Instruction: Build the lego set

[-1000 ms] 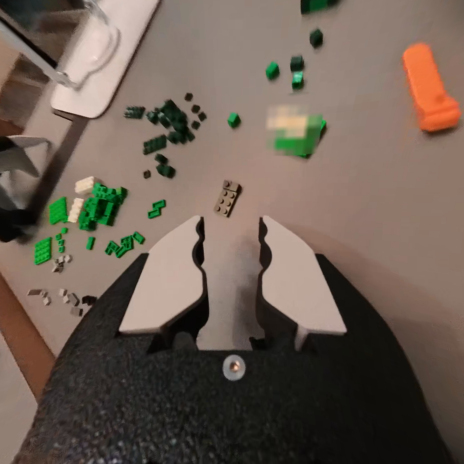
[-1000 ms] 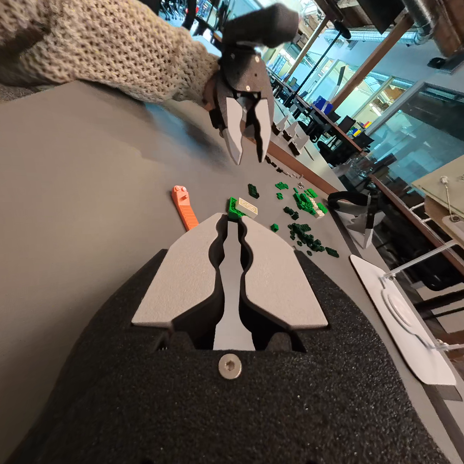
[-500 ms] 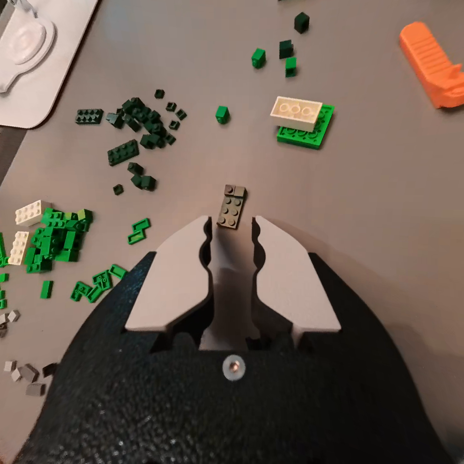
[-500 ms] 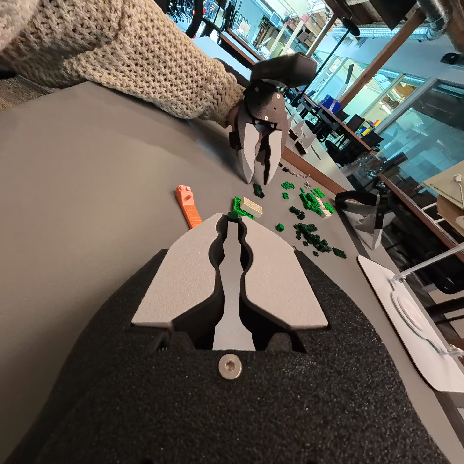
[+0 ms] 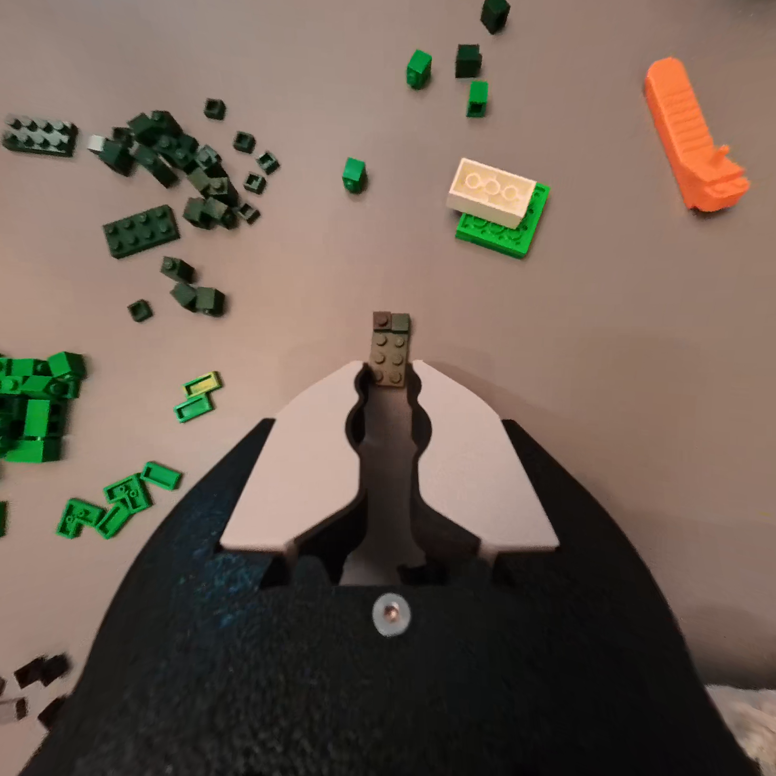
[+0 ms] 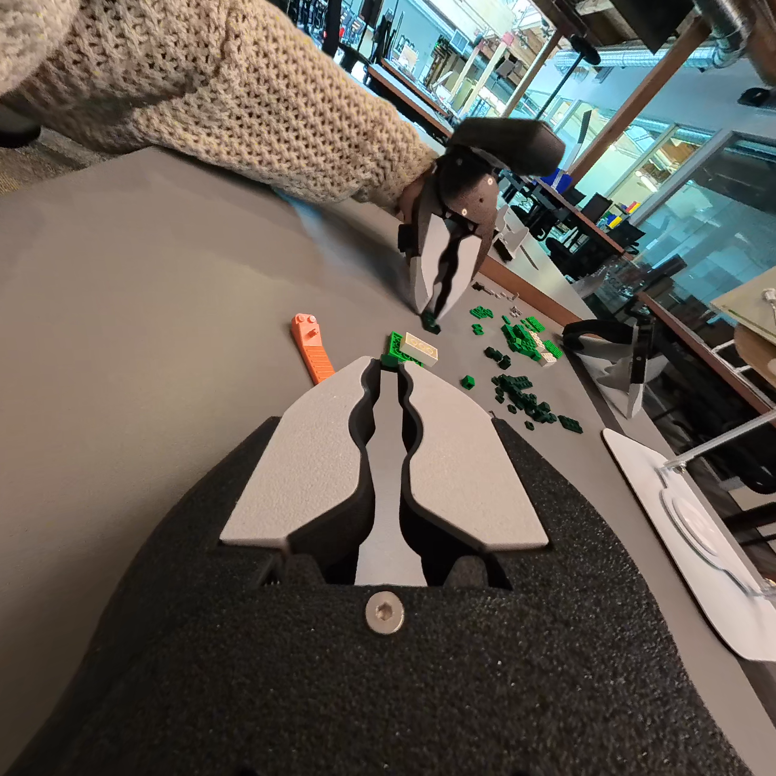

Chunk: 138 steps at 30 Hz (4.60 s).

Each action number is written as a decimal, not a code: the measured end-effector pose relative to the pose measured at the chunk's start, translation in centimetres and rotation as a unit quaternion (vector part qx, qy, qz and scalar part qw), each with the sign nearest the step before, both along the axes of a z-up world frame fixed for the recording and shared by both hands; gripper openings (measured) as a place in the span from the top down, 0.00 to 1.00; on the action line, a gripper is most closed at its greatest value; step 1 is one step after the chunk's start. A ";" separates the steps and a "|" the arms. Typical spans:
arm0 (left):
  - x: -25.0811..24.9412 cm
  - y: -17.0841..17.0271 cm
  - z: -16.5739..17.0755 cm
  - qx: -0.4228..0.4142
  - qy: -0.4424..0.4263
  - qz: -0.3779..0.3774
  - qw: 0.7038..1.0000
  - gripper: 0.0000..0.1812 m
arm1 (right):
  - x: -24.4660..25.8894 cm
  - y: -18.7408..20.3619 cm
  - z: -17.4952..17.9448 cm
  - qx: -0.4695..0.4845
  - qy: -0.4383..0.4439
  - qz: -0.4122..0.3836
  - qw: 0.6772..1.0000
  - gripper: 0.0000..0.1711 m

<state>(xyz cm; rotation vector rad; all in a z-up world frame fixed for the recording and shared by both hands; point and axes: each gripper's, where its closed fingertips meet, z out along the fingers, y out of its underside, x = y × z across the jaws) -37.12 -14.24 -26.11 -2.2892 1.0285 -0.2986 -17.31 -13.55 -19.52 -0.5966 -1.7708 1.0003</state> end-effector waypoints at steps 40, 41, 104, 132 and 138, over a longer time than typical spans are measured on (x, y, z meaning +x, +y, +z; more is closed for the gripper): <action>16.5 -1.5 1.1 0.062 -0.002 0.014 0.998 0.92 | -1.4 -0.9 -2.0 -0.049 -0.131 0.065 0.988 0.96; 16.5 -1.6 1.1 0.058 -0.001 0.017 0.998 0.92 | -1.8 -1.0 -2.2 -0.050 -0.143 0.069 0.986 0.96; 16.3 -2.6 0.6 0.036 0.020 0.028 0.999 0.92 | -3.3 -4.0 -4.6 0.019 -0.233 0.111 0.966 0.93; 16.3 -2.6 0.6 0.032 0.011 0.028 0.999 0.92 | -3.2 -4.1 -5.1 0.028 -0.260 0.101 0.960 0.91; 16.3 -2.6 0.6 0.032 0.012 0.027 0.999 0.92 | -3.5 -3.4 -4.6 0.004 -0.256 0.086 0.963 0.92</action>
